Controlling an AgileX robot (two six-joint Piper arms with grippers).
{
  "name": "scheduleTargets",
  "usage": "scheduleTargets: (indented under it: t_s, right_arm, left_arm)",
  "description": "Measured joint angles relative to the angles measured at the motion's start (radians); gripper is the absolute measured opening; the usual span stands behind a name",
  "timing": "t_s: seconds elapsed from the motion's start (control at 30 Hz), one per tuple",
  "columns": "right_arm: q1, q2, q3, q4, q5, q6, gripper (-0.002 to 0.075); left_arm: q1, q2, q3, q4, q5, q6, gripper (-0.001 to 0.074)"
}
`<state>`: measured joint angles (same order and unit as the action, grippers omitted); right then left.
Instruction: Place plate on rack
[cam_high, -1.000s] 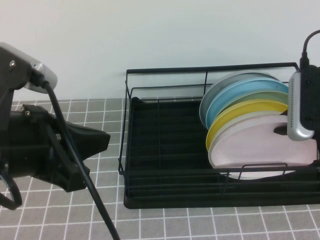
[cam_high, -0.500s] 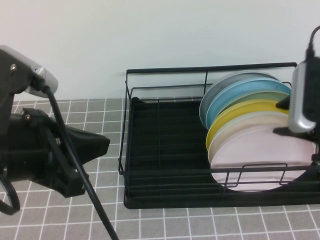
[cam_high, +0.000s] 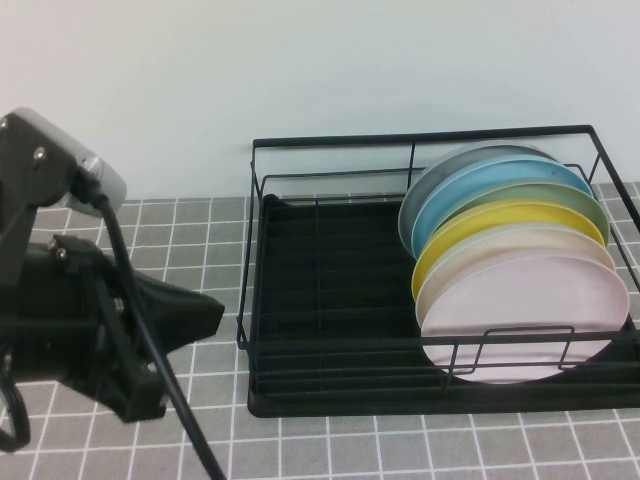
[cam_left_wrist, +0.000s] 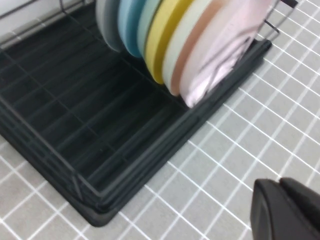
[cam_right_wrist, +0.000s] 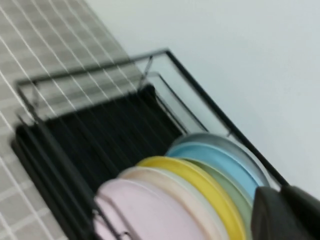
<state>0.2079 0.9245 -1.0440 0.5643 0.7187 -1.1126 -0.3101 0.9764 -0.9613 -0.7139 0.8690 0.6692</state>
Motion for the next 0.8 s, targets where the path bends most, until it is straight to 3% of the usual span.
scheduleTargets:
  t_s: [0.33, 0.57, 0.8]
  right_arm:
    - [0.0, -0.399, 0.247, 0.011, -0.017, 0.224, 0.0005]
    - [0.0, -0.675, 0.585, 0.011, -0.202, 0.325, 0.0002]
    - [0.0, -0.832, 0.751, 0.014, -0.336, 0.348, 0.0001]
  left_arm:
    - [0.0, -0.118, 0.138, -0.027, -0.086, 0.002, -0.0001]
    - [0.0, -0.253, 0.34, -0.136, -0.288, -0.028, -0.0001]
    - [0.0, -0.297, 0.422, -0.2, -0.318, -0.028, -0.0001]
